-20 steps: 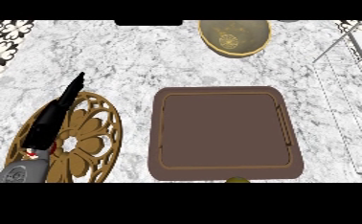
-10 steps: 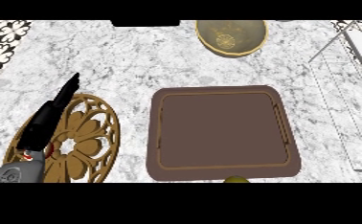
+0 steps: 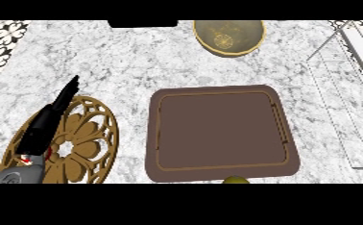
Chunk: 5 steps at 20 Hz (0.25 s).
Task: Pick the croissant from the tray and place it in the tiered shelf
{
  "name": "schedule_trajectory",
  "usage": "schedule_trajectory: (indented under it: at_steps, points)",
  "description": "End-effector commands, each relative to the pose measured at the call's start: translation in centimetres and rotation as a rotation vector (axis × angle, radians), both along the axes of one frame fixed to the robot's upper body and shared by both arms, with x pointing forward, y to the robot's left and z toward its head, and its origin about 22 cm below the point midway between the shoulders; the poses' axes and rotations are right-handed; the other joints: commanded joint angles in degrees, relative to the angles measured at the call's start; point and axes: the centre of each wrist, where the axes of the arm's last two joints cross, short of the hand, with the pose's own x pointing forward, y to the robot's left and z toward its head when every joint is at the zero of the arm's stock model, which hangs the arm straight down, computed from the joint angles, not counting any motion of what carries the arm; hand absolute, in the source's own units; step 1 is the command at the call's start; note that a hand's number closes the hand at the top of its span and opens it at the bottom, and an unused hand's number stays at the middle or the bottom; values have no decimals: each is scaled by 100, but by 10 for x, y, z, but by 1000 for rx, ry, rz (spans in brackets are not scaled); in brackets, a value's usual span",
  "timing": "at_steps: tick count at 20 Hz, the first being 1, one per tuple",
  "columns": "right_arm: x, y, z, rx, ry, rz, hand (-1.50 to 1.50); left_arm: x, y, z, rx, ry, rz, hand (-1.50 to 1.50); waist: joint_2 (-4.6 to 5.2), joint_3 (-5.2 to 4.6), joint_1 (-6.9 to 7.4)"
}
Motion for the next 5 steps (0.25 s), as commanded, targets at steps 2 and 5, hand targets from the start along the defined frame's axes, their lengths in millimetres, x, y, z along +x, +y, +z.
schedule_trajectory:
  at_steps: [2,5]
  points:
    - [-60,-32,-21,55,-61,50,-150,16,-1,10,-18,4,7,0,18,5,10]
    - [-78,-49,-17,29,-79,69,-150,5,-11,-12,-3,8,-16,0,28,6,67]
